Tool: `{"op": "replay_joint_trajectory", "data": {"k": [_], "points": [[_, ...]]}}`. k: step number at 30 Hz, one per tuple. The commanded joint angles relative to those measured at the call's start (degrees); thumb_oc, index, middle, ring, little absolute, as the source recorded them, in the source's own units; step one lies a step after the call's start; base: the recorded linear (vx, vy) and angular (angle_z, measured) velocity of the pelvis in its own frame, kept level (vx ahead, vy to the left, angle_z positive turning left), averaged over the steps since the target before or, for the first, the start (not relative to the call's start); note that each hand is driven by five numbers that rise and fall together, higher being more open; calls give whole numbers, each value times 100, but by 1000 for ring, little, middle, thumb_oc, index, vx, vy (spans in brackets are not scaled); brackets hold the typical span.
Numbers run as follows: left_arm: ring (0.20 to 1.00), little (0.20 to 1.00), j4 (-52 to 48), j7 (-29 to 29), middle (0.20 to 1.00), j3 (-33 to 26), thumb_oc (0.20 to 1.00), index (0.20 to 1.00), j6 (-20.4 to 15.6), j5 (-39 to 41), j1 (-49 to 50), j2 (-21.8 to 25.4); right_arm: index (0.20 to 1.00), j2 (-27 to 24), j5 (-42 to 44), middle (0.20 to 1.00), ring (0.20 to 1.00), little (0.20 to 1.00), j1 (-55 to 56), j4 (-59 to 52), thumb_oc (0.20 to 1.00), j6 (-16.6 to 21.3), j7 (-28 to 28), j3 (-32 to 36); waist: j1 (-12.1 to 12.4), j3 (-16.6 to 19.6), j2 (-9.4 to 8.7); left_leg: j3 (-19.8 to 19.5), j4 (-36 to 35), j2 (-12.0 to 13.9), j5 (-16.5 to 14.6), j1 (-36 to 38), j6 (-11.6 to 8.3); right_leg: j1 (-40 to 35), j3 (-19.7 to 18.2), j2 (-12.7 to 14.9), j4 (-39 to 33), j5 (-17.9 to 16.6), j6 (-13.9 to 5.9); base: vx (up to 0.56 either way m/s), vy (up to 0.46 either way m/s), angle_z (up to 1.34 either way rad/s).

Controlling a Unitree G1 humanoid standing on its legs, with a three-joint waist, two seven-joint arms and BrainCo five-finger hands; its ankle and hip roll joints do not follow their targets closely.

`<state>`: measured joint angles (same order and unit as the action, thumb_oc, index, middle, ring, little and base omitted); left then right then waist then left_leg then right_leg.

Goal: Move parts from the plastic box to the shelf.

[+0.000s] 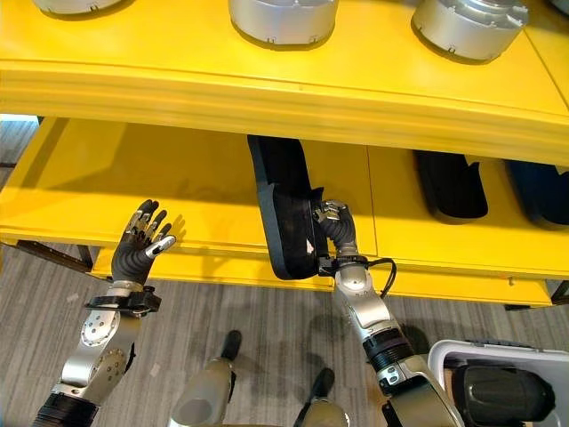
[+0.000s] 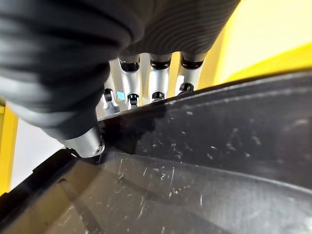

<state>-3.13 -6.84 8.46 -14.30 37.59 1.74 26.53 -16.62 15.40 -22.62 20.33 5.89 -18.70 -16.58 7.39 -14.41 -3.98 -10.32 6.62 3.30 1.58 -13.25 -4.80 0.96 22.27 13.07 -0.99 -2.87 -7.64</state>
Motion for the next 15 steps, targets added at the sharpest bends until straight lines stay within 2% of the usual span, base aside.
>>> {"op": "replay_joint_trajectory", "data": {"k": [1,7,9,11,15], "points": [[1000,1000,-529,147,1000,-85,1000,1000,-242,80,32,183,200,-63,-37,200,200,200,-398,-190,200,413,-62,80,22,387,-5,398,-293,487,-211,500,-131,20,-70,340,553,261,-184,52,-170,-3],[1000,1000,-561,148,1000,-116,1000,1000,-235,152,168,197,200,-53,-53,200,200,200,-638,7,200,397,-132,8,59,413,68,461,-437,638,-131,649,-173,12,-60,244,685,407,-127,34,-96,-6],[1000,1000,-592,151,1000,-115,1000,1000,-236,192,224,200,200,-20,-15,200,200,200,-949,322,200,398,-187,-51,90,449,125,551,-533,695,-92,764,-170,-37,-90,202,617,405,-119,53,-73,-4],[1000,1000,-641,160,1000,-97,1000,1000,-249,232,262,232,200,-70,-375,200,200,200,-1361,691,200,283,-277,-235,135,544,184,602,-670,724,-45,867,-155,-85,-169,150,500,381,-109,44,-24,-18],[1000,1000,-681,174,1000,-88,1000,1000,-259,271,293,260,200,40,-275,200,200,200,-1700,1271,200,246,-274,-293,194,621,224,626,-760,732,-18,935,-156,-184,-148,146,390,354,-103,30,-2,-11]]}}
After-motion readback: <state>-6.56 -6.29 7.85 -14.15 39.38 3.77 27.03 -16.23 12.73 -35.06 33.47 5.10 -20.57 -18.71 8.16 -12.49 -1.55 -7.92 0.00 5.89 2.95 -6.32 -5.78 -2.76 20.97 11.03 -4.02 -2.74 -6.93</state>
